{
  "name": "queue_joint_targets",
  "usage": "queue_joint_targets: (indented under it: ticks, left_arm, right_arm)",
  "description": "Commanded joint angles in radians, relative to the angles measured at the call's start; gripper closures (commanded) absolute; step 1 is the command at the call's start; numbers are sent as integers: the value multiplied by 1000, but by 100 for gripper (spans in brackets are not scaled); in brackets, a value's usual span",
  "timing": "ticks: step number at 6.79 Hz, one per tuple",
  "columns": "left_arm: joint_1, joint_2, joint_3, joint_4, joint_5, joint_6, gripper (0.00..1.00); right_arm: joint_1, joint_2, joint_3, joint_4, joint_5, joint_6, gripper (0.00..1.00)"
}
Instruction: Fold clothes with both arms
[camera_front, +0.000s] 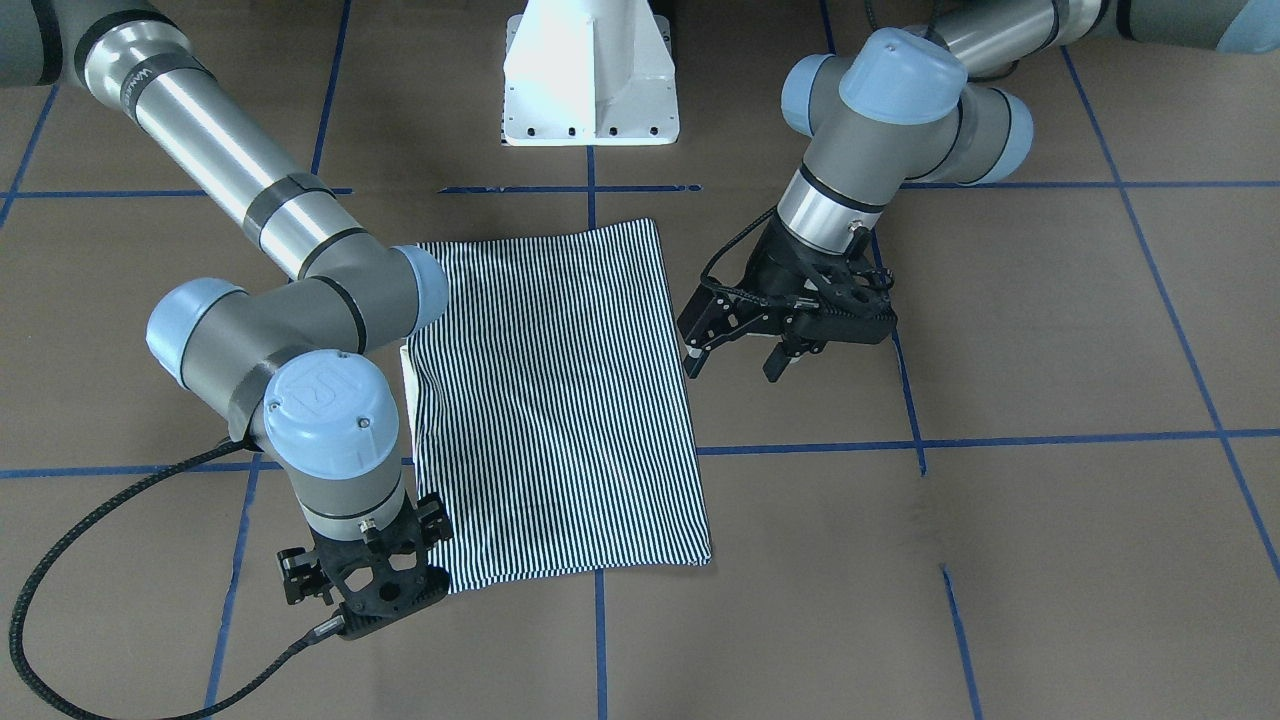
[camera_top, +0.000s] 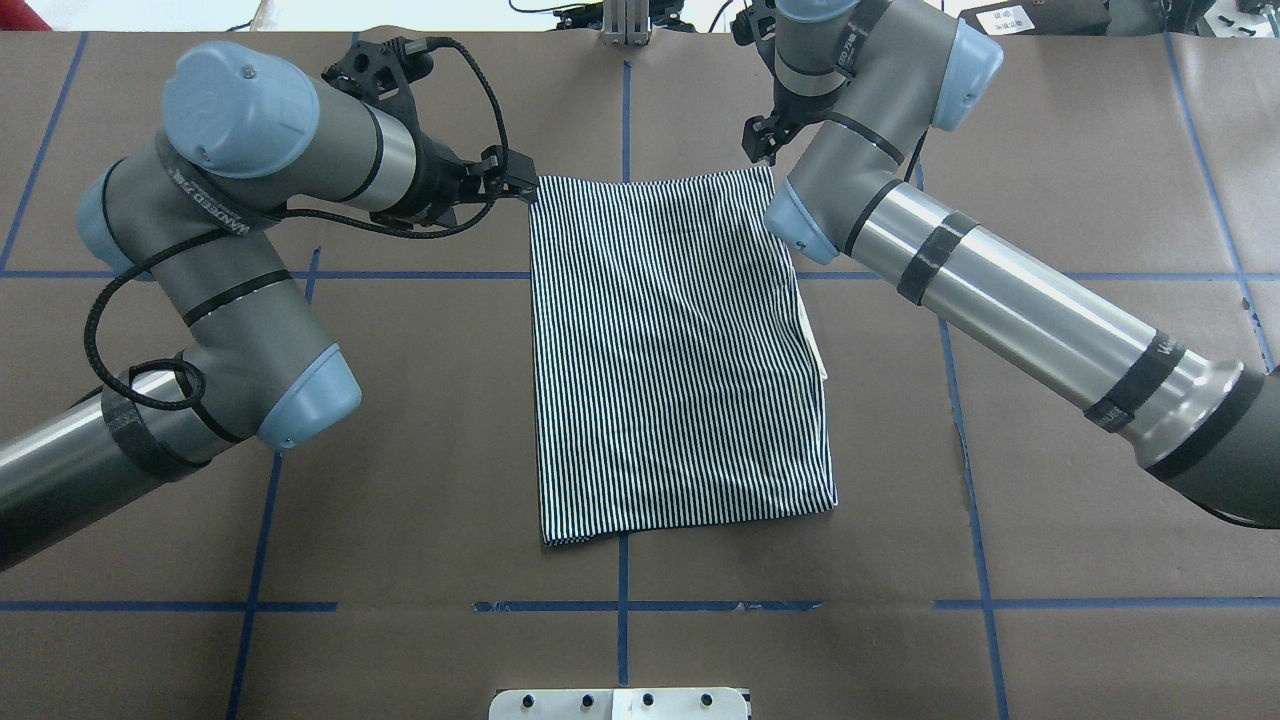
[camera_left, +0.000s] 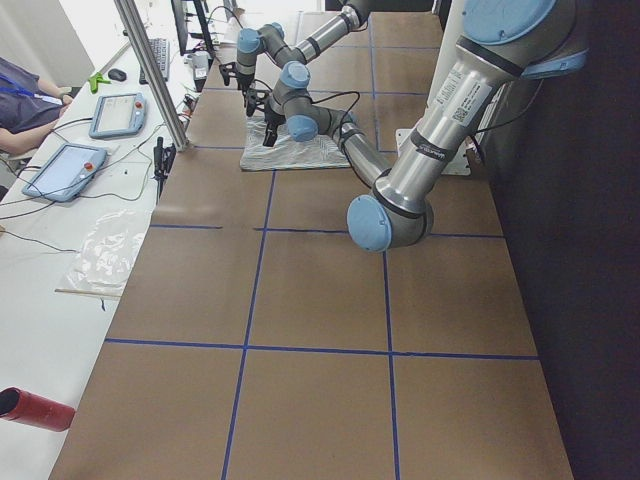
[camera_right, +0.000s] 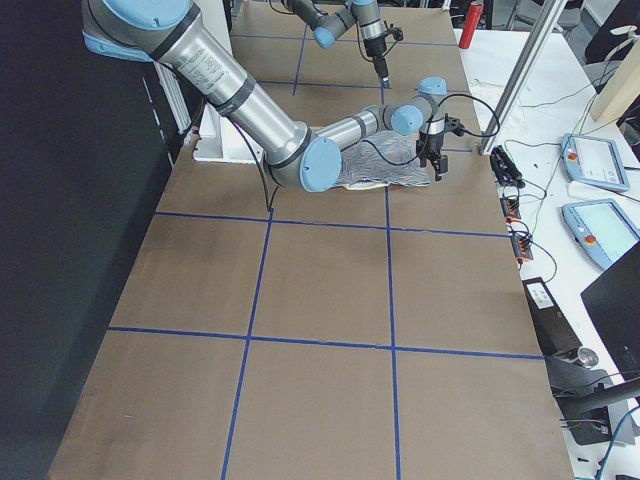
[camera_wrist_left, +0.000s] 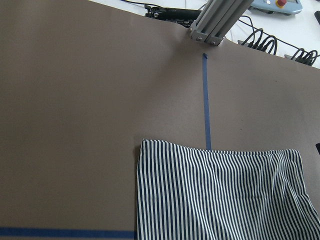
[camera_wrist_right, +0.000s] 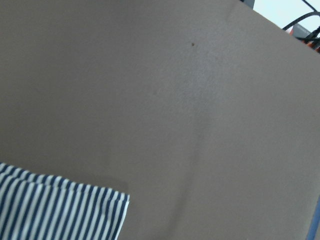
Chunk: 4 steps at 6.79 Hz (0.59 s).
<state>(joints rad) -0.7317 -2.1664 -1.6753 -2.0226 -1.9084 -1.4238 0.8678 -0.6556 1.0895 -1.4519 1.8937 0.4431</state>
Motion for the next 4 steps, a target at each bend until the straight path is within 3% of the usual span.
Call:
queue_joint_targets:
  ticks: [1,2,3,4]
  left_arm:
    - [122,64,-84,66,-3,-265,0]
    - [220,57,-125,196,70,-368,0]
    - [288,31,-153,326,124,-447,0]
    - [349,31,-152,350,155,-531,1]
  right_arm:
    - [-1,-202,369,-162,102,108,0]
    - [3,-308,509,-163,163,196,0]
    - [5,-376,585,-156,259,269,0]
    - [5,-412,637,-156,275,323,0]
